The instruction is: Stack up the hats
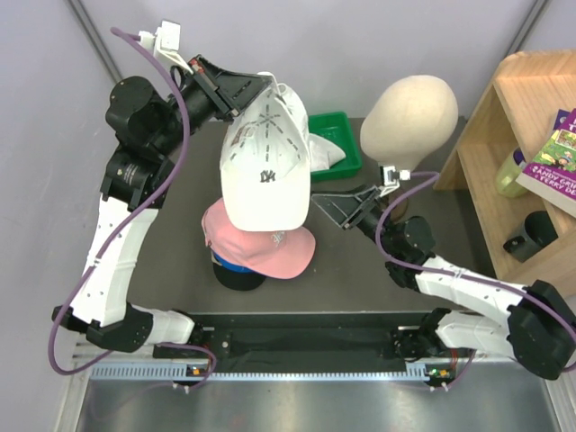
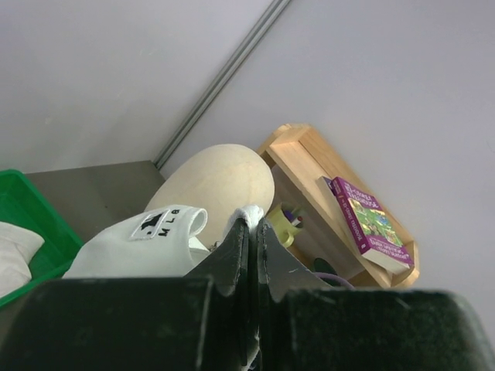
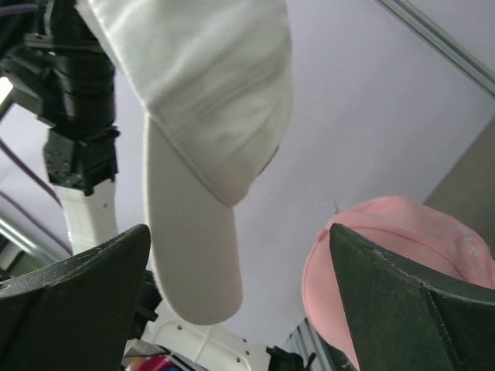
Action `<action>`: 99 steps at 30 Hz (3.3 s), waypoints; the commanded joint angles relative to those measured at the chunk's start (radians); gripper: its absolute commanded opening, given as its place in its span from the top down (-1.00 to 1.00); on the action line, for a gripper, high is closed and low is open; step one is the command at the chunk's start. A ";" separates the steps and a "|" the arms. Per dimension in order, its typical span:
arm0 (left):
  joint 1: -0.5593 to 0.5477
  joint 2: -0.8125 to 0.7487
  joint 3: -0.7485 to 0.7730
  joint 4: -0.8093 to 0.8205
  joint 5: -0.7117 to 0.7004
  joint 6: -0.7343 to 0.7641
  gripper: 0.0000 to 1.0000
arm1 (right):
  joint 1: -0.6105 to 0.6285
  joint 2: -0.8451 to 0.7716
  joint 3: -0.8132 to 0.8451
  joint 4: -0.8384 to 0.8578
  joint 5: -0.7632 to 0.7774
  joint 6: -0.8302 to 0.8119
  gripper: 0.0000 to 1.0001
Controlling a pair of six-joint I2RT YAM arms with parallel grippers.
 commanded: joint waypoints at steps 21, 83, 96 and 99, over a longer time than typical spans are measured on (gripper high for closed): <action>-0.001 -0.062 -0.036 0.087 -0.028 0.015 1.00 | 0.043 -0.025 0.100 -0.064 0.021 -0.100 0.38; -0.012 -0.067 -0.382 -0.234 0.139 -0.154 -0.89 | 0.548 0.271 0.948 -1.300 1.093 -0.998 1.00; -0.015 -0.027 -0.362 -0.245 0.121 -0.077 0.34 | 0.617 0.289 0.942 -1.236 1.147 -1.094 0.97; -0.015 -0.029 -0.366 -0.211 0.129 -0.100 0.78 | 0.635 0.283 0.956 -1.264 1.179 -1.094 0.90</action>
